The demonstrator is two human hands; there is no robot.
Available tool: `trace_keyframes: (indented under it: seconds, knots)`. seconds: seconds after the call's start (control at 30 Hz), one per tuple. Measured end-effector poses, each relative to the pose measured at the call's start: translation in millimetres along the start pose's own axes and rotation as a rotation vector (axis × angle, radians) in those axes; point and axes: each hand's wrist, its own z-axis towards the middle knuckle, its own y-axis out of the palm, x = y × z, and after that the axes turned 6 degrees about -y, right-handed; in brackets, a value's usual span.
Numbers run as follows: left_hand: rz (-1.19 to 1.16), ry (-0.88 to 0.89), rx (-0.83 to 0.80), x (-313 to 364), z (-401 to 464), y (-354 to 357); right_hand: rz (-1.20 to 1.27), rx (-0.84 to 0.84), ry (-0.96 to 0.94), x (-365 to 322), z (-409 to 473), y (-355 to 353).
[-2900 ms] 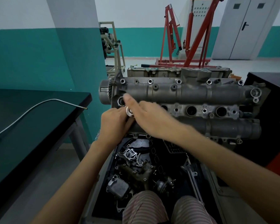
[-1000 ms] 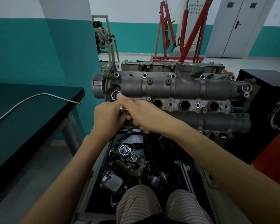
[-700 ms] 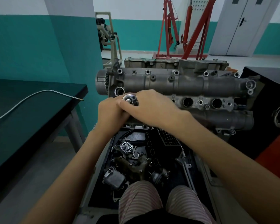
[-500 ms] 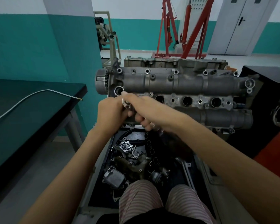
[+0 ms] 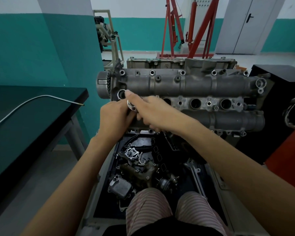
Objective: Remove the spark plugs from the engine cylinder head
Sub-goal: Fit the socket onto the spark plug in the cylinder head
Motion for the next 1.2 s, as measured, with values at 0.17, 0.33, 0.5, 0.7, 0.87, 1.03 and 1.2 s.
trace_keyframes:
  seconds: [0.17, 0.33, 0.5, 0.7, 0.87, 1.03, 1.2]
  knots:
    - [0.051, -0.034, -0.035, -0.8, -1.7, 0.2, 0.728, -0.305, 0.260, 0.8, -8.8, 8.7]
    - [0.048, 0.081, 0.050, -0.1, -0.2, -0.6, -0.269, -0.030, -0.122, -5.6, -2.3, -0.1]
    - [0.048, 0.054, 0.013, -5.1, 0.7, 1.4, -0.512, 0.051, -0.185, 0.2, 5.4, -8.0]
    - [0.027, -0.011, -0.065, -1.9, 0.3, -3.4, 0.736, -0.298, 0.226, -3.6, -9.5, 15.0]
    - [0.032, 0.038, -0.018, 1.5, 1.3, -4.3, -0.639, 0.047, -0.215, -8.2, 4.0, -9.4]
    - [0.006, 0.047, -0.014, -4.5, -0.2, -2.0, -0.168, -0.059, -0.080, 0.1, 1.2, -5.2]
    - [0.017, 0.076, -0.010, -1.1, -1.2, -4.4, 0.656, -0.144, 0.080, 8.4, -9.5, 24.9]
